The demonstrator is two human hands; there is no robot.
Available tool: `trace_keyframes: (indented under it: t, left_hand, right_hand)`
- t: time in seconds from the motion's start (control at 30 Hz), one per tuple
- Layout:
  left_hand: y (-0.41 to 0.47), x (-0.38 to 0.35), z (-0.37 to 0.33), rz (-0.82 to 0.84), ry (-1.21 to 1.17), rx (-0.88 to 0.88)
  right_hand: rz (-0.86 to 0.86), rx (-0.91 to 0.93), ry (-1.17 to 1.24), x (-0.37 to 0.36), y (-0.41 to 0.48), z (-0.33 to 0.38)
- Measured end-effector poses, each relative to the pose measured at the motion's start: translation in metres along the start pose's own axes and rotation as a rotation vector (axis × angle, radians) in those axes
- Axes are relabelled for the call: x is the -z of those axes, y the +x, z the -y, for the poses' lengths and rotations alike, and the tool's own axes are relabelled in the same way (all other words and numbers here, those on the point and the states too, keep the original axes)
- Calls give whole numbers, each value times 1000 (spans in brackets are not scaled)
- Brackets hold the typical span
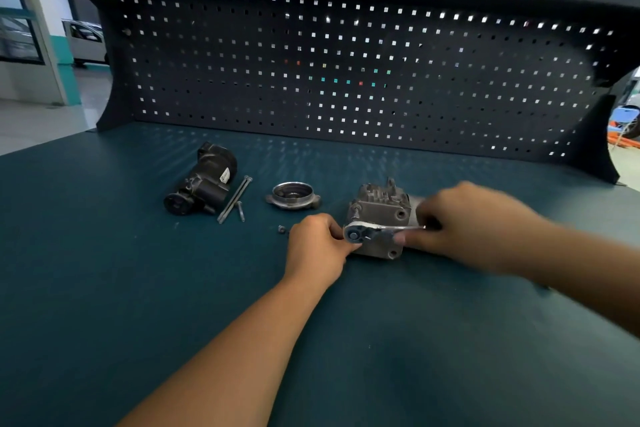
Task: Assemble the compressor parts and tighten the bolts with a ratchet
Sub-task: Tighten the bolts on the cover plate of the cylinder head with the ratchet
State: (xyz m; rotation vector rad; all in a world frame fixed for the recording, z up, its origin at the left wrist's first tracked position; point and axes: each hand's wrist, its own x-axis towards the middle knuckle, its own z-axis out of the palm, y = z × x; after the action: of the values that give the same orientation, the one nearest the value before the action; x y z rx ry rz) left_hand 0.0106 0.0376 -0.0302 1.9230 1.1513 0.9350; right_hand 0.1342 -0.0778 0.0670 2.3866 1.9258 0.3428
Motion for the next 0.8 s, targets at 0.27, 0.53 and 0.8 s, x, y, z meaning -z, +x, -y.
trace_keyframes:
  t: [0.27,0.53,0.8]
  left_hand:
    - [-2,2,0,9,-17,-10]
    - [-3,1,0,29,-123,41]
    - [-6,0,-6,13,-112,79]
  right_hand:
    - [-140,317,-572,80,38,53]
    - [-303,727,-867,75,59,69]
    - [-177,726,-813,72,57,20]
